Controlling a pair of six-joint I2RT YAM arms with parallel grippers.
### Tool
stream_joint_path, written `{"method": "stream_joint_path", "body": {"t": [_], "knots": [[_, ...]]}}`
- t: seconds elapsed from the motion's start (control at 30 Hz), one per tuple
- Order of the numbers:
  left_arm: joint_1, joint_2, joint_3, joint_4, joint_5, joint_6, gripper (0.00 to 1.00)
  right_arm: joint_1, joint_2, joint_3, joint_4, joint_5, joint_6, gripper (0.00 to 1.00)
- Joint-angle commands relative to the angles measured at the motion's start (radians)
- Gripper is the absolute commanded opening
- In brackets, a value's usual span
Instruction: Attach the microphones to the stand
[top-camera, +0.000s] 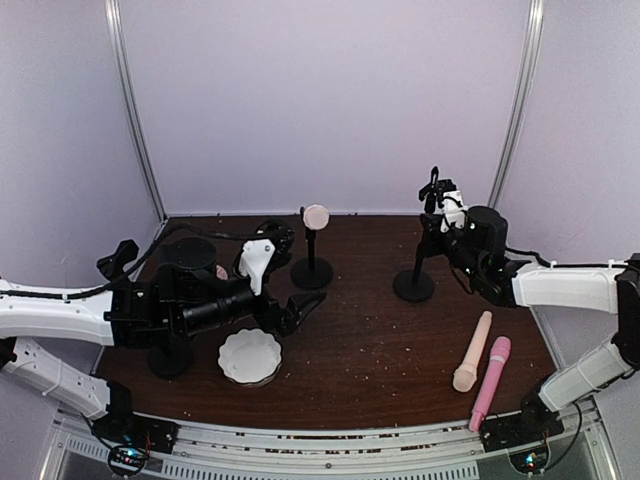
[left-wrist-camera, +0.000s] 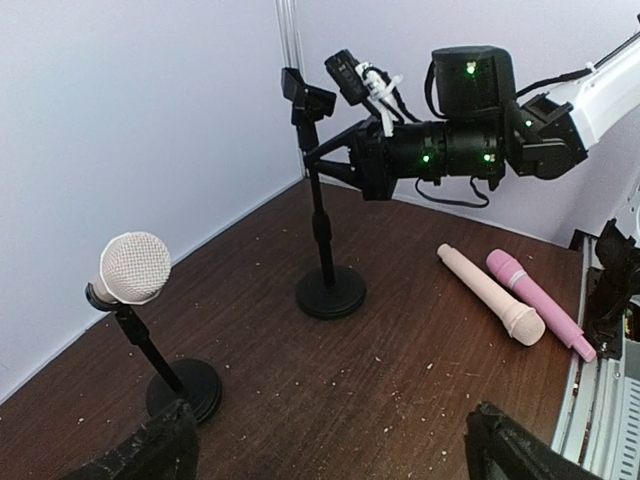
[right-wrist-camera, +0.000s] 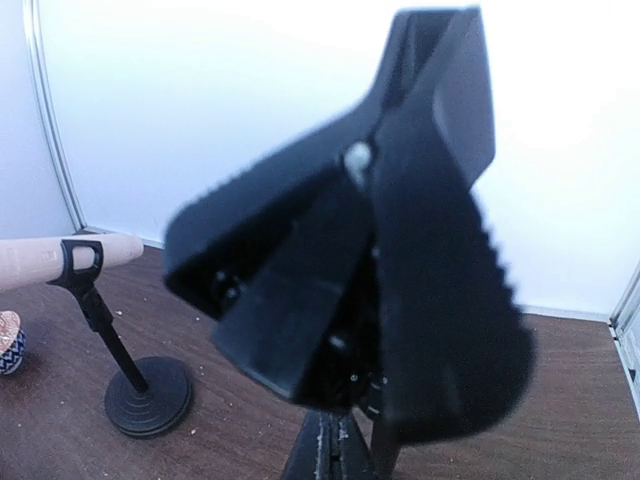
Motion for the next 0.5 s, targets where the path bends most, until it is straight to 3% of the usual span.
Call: {"method": "stream_joint_path", "body": {"t": [0.0,0.17,0.2,0.23,0.3,0.47], "knots": [[0.008,-0.008,-0.001,0.034,0.013,0.026,0.95,0.01,-0.073,-0.018,0.004,-0.021,0.015,0.0],[0.008,0.003,0.007,0.041,0.024,0.027,0.95,0.011,-0.092,-0.033,-0.027,-0.007,0.013,0.03],[0.008,0.004,0.008,0.04,0.025,0.026,0.95,0.011,-0.089,-0.029,-0.042,-0.008,0.011,0.14],[0.008,0.006,0.009,0.039,0.026,0.027,0.95,0.011,-0.083,-0.02,-0.068,-0.008,0.008,0.32],[0.008,0.006,0.008,0.037,0.028,0.027,0.95,0.011,-0.071,-0.002,-0.103,-0.001,0.009,0.49],[0.008,0.01,0.005,0.037,0.031,0.027,0.95,0.01,-0.066,-0.02,-0.079,0.037,0.005,0.55]]}}
